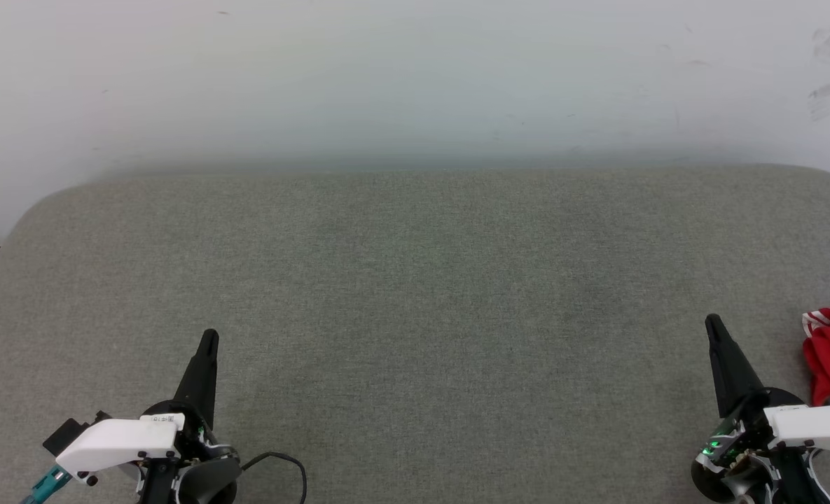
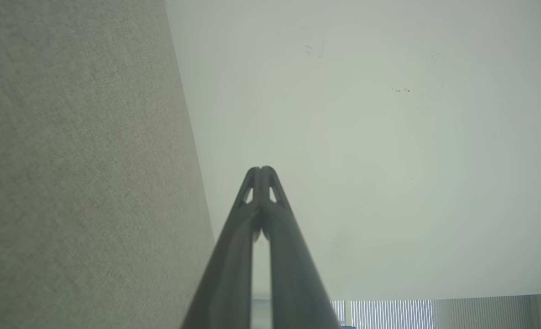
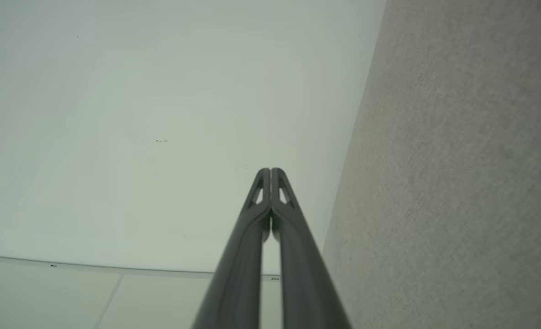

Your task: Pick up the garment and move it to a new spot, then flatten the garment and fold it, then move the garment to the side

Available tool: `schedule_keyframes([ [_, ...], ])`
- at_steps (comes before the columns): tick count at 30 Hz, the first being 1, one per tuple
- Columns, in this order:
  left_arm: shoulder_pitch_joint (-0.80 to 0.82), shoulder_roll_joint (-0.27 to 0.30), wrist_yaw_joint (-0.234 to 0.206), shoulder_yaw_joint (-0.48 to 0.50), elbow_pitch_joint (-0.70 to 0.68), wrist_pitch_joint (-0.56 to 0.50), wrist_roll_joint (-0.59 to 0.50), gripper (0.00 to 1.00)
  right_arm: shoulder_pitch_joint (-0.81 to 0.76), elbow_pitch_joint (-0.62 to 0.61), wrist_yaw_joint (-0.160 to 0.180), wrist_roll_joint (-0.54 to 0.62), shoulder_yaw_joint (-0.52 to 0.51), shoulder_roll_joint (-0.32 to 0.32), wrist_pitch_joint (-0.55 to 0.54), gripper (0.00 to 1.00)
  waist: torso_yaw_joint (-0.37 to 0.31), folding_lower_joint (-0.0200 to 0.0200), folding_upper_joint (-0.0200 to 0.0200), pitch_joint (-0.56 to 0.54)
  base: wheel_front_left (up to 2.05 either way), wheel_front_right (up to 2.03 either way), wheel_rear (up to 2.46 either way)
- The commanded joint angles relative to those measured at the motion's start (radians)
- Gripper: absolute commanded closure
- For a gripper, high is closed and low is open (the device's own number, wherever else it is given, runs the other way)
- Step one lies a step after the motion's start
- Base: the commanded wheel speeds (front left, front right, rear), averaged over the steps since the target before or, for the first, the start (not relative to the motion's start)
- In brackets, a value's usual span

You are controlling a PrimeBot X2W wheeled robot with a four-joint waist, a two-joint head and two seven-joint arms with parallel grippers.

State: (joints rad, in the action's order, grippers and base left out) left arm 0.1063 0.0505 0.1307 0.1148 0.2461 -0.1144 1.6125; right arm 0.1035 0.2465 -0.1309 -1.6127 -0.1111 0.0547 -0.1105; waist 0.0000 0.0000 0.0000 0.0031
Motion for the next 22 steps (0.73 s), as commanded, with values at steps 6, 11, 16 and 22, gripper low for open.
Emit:
schedule_keyframes([
  [6, 0.007, -0.001, 0.003, 0.002, 0.000, -0.003, 0.000, 1.00, 0.011, 0.001, 0.000, -0.004, -0.001, -0.004, -0.003, 1.00, 0.000, 0.0000, 0.0000, 0.000, 0.00, 0.00, 0.00],
  [11, 0.007, -0.001, 0.003, 0.002, 0.000, -0.003, 0.000, 1.00, 0.011, 0.001, 0.000, -0.003, -0.001, -0.004, -0.003, 1.00, 0.000, 0.0000, 0.0000, 0.000, 0.00, 0.00, 0.00],
  [16, 0.007, -0.001, 0.003, 0.002, 0.000, -0.003, 0.000, 1.00, 0.011, 0.001, 0.000, -0.003, -0.002, -0.004, -0.003, 1.00, 0.000, 0.0000, 0.0000, 0.000, 0.00, 0.00, 0.00],
  [22, 0.007, -0.001, 0.003, 0.002, 0.000, -0.003, 0.000, 1.00, 0.011, 0.001, 0.000, -0.003, -0.002, -0.005, -0.004, 1.00, 0.000, 0.0000, 0.0000, 0.000, 0.00, 0.00, 0.00],
])
